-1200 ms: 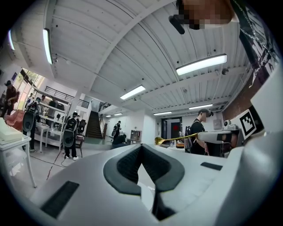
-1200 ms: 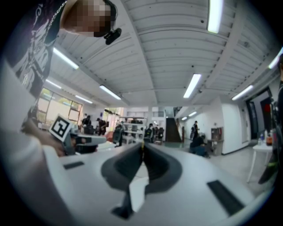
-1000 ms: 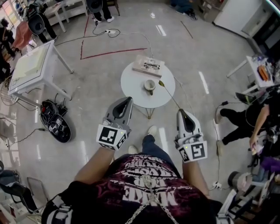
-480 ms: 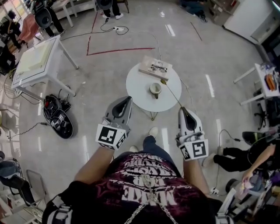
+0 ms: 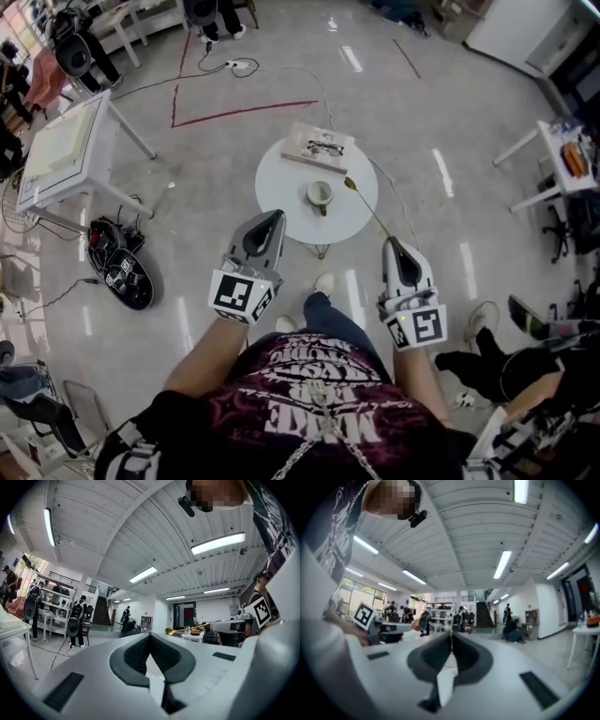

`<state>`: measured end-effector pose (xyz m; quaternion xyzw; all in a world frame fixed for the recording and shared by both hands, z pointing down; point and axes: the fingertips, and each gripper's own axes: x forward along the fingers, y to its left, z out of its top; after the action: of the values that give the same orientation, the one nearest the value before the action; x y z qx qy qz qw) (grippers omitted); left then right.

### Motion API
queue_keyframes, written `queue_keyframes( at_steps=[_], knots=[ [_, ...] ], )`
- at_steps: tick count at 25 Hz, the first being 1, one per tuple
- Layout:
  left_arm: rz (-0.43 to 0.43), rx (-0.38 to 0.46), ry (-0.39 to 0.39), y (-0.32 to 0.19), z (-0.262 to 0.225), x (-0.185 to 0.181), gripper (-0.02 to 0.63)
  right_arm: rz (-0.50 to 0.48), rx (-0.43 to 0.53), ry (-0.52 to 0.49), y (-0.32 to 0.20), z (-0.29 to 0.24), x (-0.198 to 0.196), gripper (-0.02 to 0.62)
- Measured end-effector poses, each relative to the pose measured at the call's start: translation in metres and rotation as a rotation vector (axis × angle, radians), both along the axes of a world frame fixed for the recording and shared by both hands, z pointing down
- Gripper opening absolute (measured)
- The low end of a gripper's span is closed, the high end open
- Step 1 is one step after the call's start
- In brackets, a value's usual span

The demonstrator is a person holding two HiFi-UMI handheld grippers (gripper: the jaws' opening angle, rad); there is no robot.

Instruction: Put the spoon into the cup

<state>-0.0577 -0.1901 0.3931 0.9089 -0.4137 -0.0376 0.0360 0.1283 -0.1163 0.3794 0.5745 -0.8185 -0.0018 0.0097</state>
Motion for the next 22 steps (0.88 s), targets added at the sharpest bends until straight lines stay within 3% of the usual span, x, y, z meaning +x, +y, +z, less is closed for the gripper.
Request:
queue_keyframes(
  at_steps=[15, 22],
  knots=[
    [-0.048, -0.094, -0.029, -0.049, 0.035, 0.005, 0.028, -0.055, -0.062, -0.019, -0.067, 0.026, 0.007, 0.035],
    [-0.057, -0.094, -0.034, -0.085, 0.037, 0.020, 0.028, -0.068, -0.065, -0.023, -0.105, 0.028, 0.023, 0.035]
  ],
)
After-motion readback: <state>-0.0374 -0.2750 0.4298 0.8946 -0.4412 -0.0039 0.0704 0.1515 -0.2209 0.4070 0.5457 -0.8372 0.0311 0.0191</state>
